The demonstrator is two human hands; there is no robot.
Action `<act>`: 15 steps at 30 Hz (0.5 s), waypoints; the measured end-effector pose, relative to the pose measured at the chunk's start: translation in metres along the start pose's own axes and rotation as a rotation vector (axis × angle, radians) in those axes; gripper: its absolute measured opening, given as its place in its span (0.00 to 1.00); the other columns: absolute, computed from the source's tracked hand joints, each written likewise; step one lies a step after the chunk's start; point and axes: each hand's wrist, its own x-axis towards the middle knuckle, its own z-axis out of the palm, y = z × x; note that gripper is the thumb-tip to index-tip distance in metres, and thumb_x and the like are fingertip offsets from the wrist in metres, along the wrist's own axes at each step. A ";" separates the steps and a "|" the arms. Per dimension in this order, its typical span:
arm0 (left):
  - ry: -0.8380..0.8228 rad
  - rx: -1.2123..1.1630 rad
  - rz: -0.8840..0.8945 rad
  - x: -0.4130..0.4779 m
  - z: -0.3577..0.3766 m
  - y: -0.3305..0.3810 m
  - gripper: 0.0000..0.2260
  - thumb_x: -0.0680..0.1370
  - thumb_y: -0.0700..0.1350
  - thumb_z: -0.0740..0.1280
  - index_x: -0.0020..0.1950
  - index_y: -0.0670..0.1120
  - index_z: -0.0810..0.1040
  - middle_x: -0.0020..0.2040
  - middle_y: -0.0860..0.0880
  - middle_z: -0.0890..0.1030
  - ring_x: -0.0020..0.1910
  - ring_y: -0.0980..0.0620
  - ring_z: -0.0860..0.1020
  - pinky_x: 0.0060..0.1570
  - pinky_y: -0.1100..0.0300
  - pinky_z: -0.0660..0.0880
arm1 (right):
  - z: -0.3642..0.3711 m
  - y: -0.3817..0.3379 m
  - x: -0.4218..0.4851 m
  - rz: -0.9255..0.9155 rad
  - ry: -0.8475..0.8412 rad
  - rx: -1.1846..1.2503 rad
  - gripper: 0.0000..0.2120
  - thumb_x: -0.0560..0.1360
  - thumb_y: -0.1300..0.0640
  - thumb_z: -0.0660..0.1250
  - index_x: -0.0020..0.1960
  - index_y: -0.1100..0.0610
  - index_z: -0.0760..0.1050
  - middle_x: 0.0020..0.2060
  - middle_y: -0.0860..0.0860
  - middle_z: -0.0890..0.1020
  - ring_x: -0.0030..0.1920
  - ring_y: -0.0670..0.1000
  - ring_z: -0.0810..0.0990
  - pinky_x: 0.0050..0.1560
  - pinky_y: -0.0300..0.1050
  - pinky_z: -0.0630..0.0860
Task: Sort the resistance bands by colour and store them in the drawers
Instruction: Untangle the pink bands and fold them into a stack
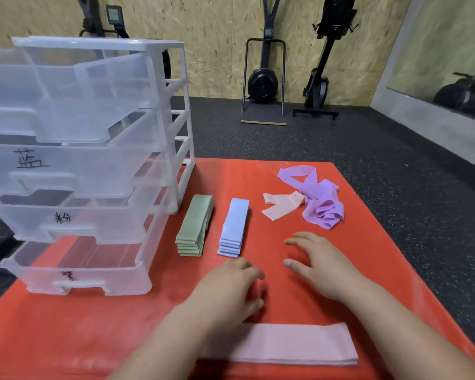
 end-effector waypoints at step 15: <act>0.070 0.010 -0.093 0.044 0.016 0.006 0.14 0.82 0.57 0.63 0.66 0.55 0.75 0.61 0.51 0.76 0.60 0.45 0.75 0.57 0.47 0.76 | 0.020 0.000 0.124 0.026 -0.037 -0.231 0.23 0.83 0.45 0.61 0.77 0.47 0.70 0.72 0.47 0.75 0.71 0.54 0.72 0.67 0.55 0.74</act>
